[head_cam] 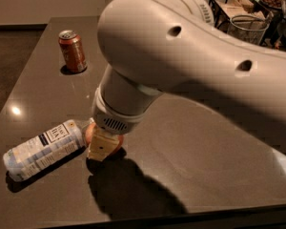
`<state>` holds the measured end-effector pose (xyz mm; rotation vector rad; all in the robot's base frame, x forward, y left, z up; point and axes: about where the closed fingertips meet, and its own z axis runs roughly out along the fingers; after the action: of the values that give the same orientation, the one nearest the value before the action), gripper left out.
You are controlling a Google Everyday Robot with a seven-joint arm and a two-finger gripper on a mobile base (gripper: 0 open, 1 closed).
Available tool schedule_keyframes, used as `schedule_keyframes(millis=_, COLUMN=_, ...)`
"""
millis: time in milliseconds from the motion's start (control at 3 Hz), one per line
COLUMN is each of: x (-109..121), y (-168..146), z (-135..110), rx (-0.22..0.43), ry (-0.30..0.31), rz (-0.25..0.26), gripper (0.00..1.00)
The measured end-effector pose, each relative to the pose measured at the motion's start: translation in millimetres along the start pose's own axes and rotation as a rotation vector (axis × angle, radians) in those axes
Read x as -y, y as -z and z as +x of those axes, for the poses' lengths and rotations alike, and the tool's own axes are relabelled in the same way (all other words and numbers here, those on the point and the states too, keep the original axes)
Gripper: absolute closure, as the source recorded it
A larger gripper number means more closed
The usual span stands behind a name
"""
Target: Move apple near blue plastic bottle
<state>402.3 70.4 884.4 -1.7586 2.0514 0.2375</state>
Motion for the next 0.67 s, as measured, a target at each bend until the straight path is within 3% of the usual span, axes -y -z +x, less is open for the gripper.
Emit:
schedule_keyframes(millis=333, x=-0.8, y=-10.3, z=0.6, rx=-0.009, ry=-0.001, rz=-0.015, gripper=0.12)
schedule_keyframes(millis=667, x=-1.6, y=-8.6, z=-0.5, rx=-0.008, ry=0.001, rz=-0.011, gripper=0.00)
